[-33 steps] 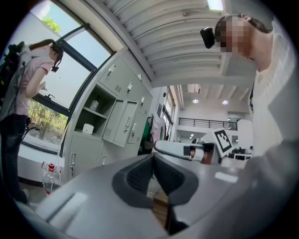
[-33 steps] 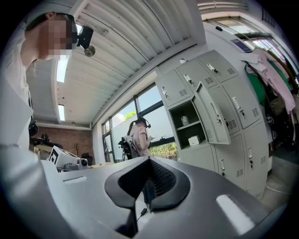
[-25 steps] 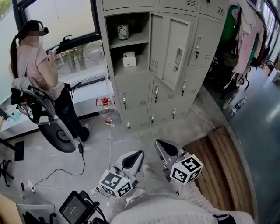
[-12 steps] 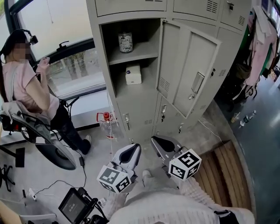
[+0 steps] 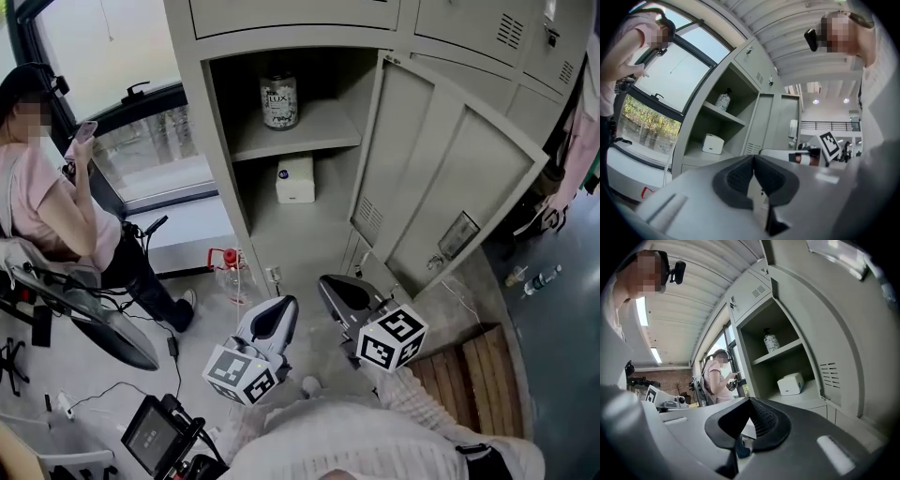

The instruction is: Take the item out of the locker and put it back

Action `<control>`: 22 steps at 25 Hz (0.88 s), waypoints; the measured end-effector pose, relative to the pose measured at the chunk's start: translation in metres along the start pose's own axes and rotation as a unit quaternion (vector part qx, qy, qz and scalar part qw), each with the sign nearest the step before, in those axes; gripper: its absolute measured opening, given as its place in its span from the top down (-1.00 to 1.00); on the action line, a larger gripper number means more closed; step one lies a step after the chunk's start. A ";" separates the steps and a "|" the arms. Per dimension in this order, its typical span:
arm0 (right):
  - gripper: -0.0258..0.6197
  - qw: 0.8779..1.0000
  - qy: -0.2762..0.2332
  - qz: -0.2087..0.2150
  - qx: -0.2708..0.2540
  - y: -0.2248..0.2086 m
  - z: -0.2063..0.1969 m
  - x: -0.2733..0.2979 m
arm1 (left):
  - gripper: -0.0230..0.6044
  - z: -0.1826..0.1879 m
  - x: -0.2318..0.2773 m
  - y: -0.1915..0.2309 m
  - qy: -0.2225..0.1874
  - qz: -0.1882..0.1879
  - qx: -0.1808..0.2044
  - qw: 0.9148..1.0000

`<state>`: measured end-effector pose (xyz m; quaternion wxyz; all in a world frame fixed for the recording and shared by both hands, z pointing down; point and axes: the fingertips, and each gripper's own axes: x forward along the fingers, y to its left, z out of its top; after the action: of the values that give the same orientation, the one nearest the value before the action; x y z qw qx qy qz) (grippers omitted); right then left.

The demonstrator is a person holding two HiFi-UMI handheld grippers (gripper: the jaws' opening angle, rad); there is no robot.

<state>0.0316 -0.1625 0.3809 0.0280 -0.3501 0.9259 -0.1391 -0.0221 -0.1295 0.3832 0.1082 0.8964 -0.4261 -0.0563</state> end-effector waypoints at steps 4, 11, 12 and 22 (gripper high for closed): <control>0.93 1.000 0.002 -0.001 -0.003 -0.010 0.002 0.020 | 0.91 0.003 0.010 0.016 0.004 0.003 -0.002 1.000; 0.93 1.000 0.002 -0.019 -0.020 -0.020 0.012 0.048 | 0.91 0.016 0.031 0.038 0.003 -0.018 -0.018 1.000; 0.92 0.999 -0.002 -0.029 -0.025 -0.023 0.016 0.050 | 0.91 0.019 0.035 0.040 0.001 -0.023 -0.019 1.000; 0.72 0.998 -0.010 -0.045 -0.044 -0.040 0.026 0.092 | 0.91 0.033 0.059 0.072 -0.011 -0.027 -0.019 0.999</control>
<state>-0.0085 -0.2574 0.3711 0.0156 -0.3939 0.9140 -0.0963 -0.0457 -0.2239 0.3685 0.1196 0.9046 -0.4018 -0.0770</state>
